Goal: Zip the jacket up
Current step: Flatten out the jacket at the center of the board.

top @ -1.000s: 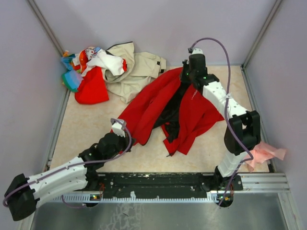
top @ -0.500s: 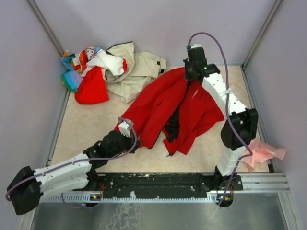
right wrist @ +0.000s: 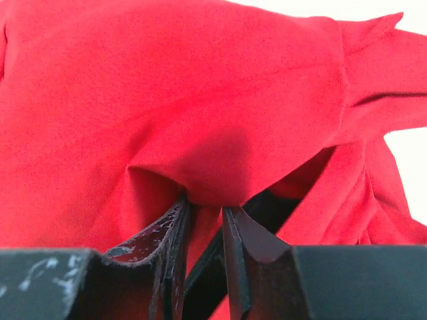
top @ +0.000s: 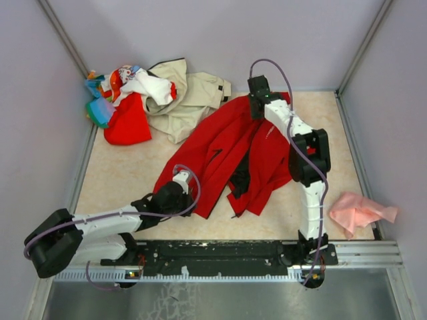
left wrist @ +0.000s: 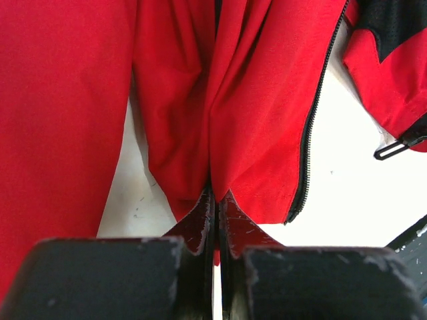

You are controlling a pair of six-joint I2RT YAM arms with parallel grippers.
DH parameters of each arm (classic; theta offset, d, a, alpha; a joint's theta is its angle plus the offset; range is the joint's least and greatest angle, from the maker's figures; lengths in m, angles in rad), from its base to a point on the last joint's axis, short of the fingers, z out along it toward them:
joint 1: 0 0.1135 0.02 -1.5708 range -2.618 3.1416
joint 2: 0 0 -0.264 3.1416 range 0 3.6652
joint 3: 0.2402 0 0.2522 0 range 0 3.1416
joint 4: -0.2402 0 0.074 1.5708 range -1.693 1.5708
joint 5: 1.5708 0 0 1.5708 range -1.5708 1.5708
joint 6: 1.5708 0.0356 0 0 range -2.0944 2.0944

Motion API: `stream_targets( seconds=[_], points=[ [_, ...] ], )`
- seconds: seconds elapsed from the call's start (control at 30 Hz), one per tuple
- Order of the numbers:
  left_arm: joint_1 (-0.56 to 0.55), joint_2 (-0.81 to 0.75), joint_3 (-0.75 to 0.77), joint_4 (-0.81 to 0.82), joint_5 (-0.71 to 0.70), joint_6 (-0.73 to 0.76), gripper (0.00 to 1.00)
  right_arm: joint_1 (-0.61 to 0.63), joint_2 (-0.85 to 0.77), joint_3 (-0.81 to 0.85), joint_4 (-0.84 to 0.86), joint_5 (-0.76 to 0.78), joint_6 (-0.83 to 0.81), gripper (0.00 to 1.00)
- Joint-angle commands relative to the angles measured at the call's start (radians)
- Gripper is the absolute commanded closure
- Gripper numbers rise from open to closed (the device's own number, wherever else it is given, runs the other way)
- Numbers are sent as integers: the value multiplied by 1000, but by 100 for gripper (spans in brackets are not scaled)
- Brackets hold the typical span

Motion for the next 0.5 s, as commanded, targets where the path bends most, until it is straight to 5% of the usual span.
stream_targets(
  seconds=[0.0, 0.23, 0.47],
  points=[
    [2, 55, 42, -20, 24, -7, 96, -15, 55, 159, 44, 41, -35, 72],
    [2, 32, 63, -30, 16, -3, 74, -15, -55, 85, 55, 6, -18, 57],
    [2, -83, 81, -87, 10, 7, 46, 16, -342, -253, 156, -83, 37, 41]
  ],
)
